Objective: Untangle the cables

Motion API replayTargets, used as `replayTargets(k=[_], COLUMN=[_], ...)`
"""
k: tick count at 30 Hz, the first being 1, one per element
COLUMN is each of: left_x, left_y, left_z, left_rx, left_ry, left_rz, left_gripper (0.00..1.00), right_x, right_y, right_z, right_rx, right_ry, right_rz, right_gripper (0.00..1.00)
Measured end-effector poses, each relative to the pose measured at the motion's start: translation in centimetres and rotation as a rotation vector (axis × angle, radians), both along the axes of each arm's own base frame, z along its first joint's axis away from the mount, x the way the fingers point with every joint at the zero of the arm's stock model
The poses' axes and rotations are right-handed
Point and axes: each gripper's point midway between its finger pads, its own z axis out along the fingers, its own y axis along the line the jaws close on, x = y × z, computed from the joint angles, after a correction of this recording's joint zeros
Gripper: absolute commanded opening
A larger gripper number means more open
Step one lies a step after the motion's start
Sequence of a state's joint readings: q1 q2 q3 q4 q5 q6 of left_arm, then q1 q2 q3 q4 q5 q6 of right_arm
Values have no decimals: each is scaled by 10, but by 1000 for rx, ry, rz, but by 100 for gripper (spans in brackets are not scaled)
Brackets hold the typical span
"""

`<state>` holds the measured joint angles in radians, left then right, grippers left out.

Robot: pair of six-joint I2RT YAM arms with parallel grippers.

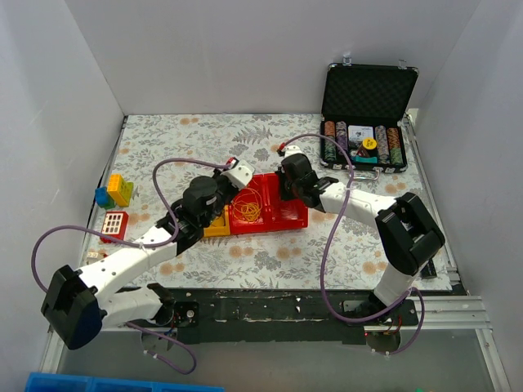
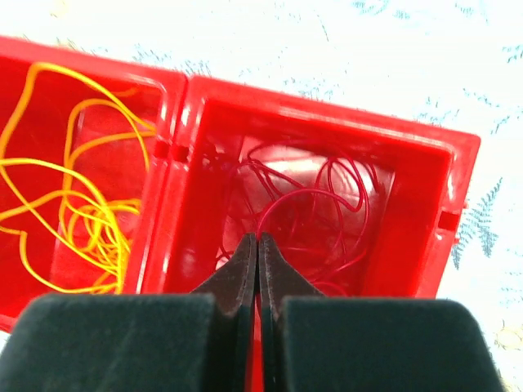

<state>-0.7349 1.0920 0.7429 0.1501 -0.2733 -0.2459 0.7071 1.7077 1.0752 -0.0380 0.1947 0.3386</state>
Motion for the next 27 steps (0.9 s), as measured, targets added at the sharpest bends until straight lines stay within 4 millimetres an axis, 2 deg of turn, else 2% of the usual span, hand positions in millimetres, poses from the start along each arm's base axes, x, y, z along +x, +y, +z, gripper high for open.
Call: replayTargets(k=[3, 4, 10, 13, 17, 19, 24, 27], left_x=[7, 10, 26, 28, 26, 26, 22, 17], left_y=[-3, -4, -9, -11, -16, -21, -35, -46], left_z=[-12, -18, -61, -79, -96, -102, -116, -110], left_rx=[66, 97, 265, 310, 339, 343, 326, 285], left_ry=[-1, -2, 33, 70, 113, 139, 234, 293], left_rz=[-7, -8, -16, -24, -39, -49, -96, -136], left_gripper=[0, 0, 0, 0, 5, 13, 33, 53], right_x=[8, 10, 11, 9, -2, -8, -16, -18], right_y=[7, 7, 13, 13, 3, -1, -8, -12], right_z=[11, 13, 16, 12, 5, 10, 52, 85], right_rx=[37, 46, 90, 98, 86, 94, 174, 231], right_ry=[-30, -35, -32, -17, 0, -6, -80, -148], right_rz=[-14, -20, -41, -44, -50, -53, -59, -62], right_gripper=[1, 6, 55, 67, 69, 69, 68, 68])
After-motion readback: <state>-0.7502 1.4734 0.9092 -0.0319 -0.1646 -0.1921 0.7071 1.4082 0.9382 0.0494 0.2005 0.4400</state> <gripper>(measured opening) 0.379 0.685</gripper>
